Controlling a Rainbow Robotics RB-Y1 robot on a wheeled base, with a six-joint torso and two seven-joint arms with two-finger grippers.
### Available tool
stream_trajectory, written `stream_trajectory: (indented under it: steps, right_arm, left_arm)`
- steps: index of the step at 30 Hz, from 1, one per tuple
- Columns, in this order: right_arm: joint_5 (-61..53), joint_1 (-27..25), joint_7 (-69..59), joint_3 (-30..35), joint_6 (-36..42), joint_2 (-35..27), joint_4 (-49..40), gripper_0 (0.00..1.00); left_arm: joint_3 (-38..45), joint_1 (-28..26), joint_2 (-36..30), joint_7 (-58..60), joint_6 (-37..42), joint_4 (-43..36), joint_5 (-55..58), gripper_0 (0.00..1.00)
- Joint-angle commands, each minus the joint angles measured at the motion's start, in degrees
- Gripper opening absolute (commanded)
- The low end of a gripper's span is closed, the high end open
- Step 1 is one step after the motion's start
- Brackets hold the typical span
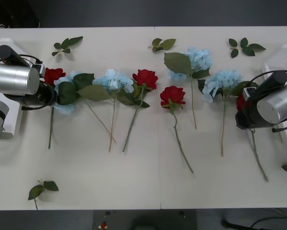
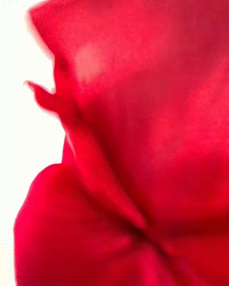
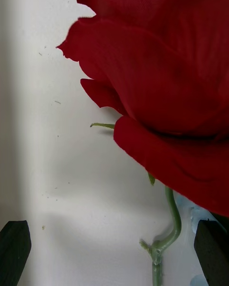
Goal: Put the red flowers into the right box and the blue flowers into the left box
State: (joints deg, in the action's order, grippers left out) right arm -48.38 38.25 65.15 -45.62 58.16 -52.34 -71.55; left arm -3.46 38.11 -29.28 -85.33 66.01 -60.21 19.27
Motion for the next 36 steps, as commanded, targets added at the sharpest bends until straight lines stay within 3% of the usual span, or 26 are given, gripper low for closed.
stream_trajectory:
  steps: [1, 22, 29, 36]
  right_arm:
    - [0.21, 0.24, 0.5, -0.7, -0.07, -0.04, 1.95, 0.0]
    - [-26.42, 17.12, 2.79, 5.19, 14.7, -16.83, 4.85, 0.0]
    - [-18.51, 19.67, 5.33, 5.1, 13.91, -19.73, 8.27, 0.0]
    - [-6.47, 19.67, 13.68, 4.31, 8.9, -17.71, 14.16, 0.0]
  left_arm:
    - [0.47, 0.04, 0.71, -1.77, -0.27, -0.7, 0.24, 1.0]
    - [0.38, -0.14, 2.21, -0.8, -0.44, 0.79, 0.94, 1.0]
    - [0.47, -0.14, 2.21, -0.1, -0.53, 1.23, 1.03, 1.0]
    - [0.38, -0.14, 2.21, 0.25, -1.67, 2.81, 1.03, 1.0]
